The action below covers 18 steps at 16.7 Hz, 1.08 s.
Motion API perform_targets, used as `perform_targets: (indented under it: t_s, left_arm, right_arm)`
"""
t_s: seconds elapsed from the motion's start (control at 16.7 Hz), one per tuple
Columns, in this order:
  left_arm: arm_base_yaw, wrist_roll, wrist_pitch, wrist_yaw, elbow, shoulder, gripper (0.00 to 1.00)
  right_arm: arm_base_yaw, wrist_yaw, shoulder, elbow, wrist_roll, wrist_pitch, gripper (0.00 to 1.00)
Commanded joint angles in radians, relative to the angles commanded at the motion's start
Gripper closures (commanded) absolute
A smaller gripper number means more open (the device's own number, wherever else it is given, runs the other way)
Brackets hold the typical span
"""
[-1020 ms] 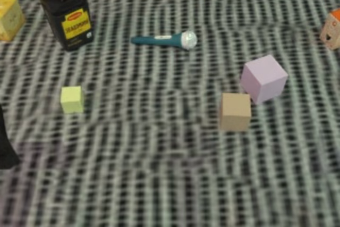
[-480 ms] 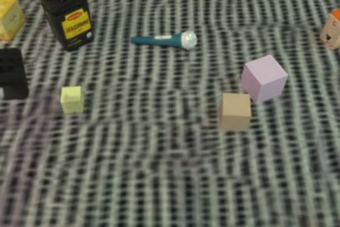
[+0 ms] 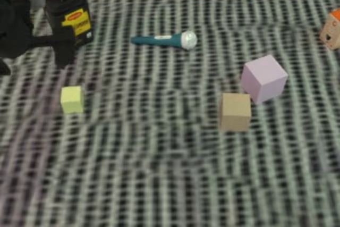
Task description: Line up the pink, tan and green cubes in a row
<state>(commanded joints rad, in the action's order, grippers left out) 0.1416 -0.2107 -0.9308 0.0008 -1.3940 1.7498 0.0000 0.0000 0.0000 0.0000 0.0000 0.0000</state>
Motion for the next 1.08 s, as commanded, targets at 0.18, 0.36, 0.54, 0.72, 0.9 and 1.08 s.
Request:
perform_targets:
  t_s: [0.18, 0.36, 0.54, 0.72, 0.9, 1.08]
  left_arm:
    - [0.018, -0.028, -0.114, 0.001, -0.190, 0.226, 0.00]
    - [0.031, -0.048, -0.192, 0.002, -0.326, 0.379, 0.00]
    - [0.036, -0.058, -0.227, 0.002, -0.391, 0.446, 0.00]
    - [0.037, -0.058, -0.228, 0.002, -0.394, 0.450, 0.00]
    - [0.031, -0.057, -0.223, 0.002, -0.389, 0.449, 0.00]
    - [0.034, -0.055, -0.153, 0.003, -0.343, 0.476, 0.00]
  right_arm:
    - [0.000, 0.000, 0.000, 0.000, 0.000, 0.000, 0.00]
    - [0.000, 0.000, 0.000, 0.000, 0.000, 0.000, 0.00]
    - [0.000, 0.000, 0.000, 0.000, 0.000, 0.000, 0.00]
    - [0.000, 0.000, 0.000, 0.000, 0.000, 0.000, 0.00]
    - [0.000, 0.000, 0.000, 0.000, 0.000, 0.000, 0.00]
    - [0.000, 0.000, 0.000, 0.000, 0.000, 0.000, 0.00]
